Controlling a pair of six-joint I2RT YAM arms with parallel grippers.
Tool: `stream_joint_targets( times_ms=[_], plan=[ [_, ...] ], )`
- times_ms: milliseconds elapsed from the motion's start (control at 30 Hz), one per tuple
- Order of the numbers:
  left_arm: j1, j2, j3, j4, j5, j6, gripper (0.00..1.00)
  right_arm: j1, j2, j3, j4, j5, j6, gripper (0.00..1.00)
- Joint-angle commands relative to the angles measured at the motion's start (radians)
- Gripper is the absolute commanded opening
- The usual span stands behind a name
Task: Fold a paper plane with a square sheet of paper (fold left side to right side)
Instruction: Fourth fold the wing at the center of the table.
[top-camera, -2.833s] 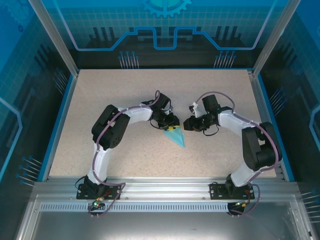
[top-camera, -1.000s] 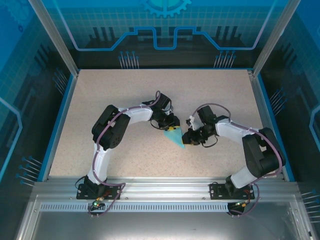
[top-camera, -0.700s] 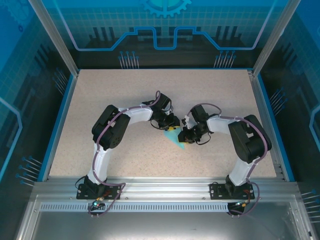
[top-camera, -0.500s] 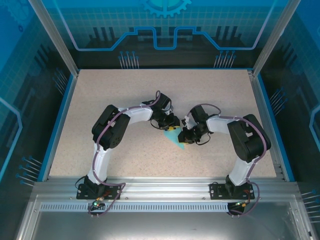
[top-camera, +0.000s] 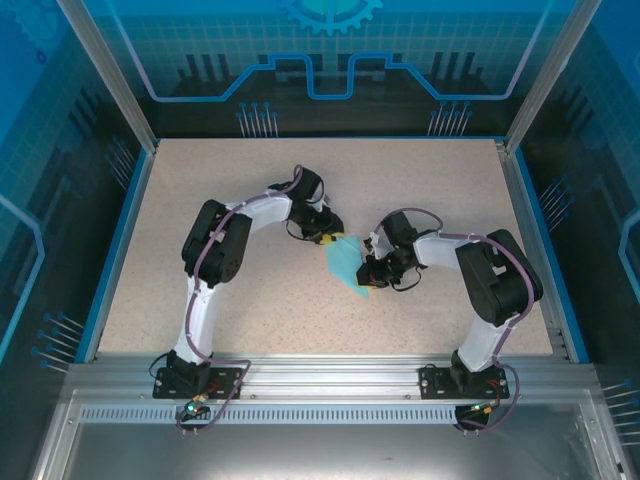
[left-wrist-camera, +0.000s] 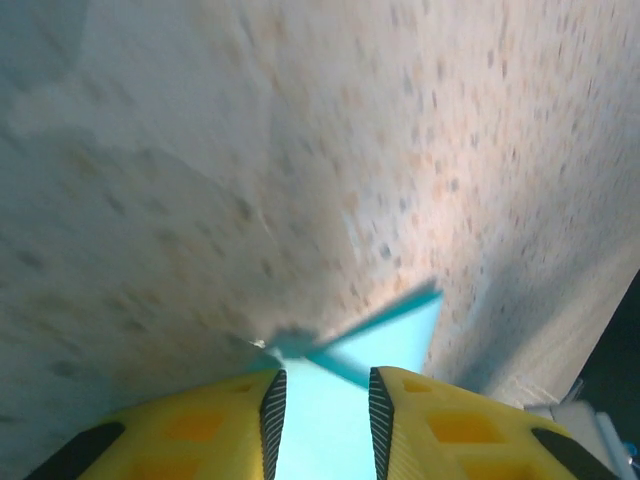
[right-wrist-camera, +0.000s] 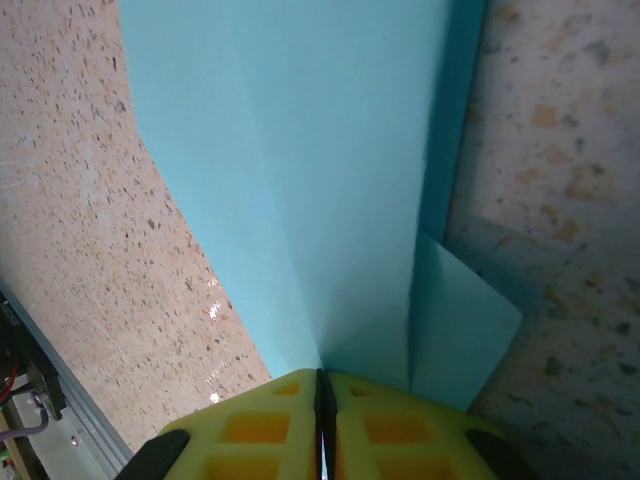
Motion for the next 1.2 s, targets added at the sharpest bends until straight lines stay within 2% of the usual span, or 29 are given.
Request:
stream_joint_targets(
  times_ms=[0,100,200,367,500,633,833,933,1033,1167],
  plan=[
    [0.060,0.048,0.038,-0.066,-0.109,0.046,0.33,0.010,0.036,-0.057,-0.116,0.114,-0.006,0.11],
    [0.073,0.025,0.041,-0.066,-0.103,0.053,0.33,0.010,0.033,-0.057,-0.107,0.103,-0.008,0.11],
    [0.075,-0.061,0.013,-0.060,-0.105,0.066,0.34,0.010,0.030,-0.052,-0.105,0.100,-0.012,0.11],
    [0.049,-0.281,-0.153,0.010,-0.099,0.064,0.34,0.010,0.031,-0.039,-0.110,0.109,-0.012,0.11],
    [-0.006,-0.369,-0.271,0.059,-0.073,0.051,0.34,0.010,0.042,-0.026,-0.116,0.121,-0.012,0.10],
    [-0.069,-0.332,-0.301,0.134,-0.020,0.017,0.34,0.012,0.050,-0.018,-0.123,0.131,-0.014,0.10],
    [-0.135,-0.190,-0.180,0.130,0.009,0.014,0.33,0.009,0.058,-0.009,-0.130,0.142,-0.012,0.09],
    [-0.136,-0.138,-0.134,0.112,-0.017,0.013,0.33,0.010,0.059,-0.007,-0.139,0.144,-0.017,0.09],
    [-0.132,-0.092,-0.086,0.036,-0.095,0.034,0.33,0.010,0.050,-0.009,-0.152,0.147,-0.025,0.08],
    [-0.109,-0.044,-0.083,0.023,-0.109,0.021,0.33,0.010,0.032,-0.015,-0.161,0.139,-0.035,0.07]
  ],
)
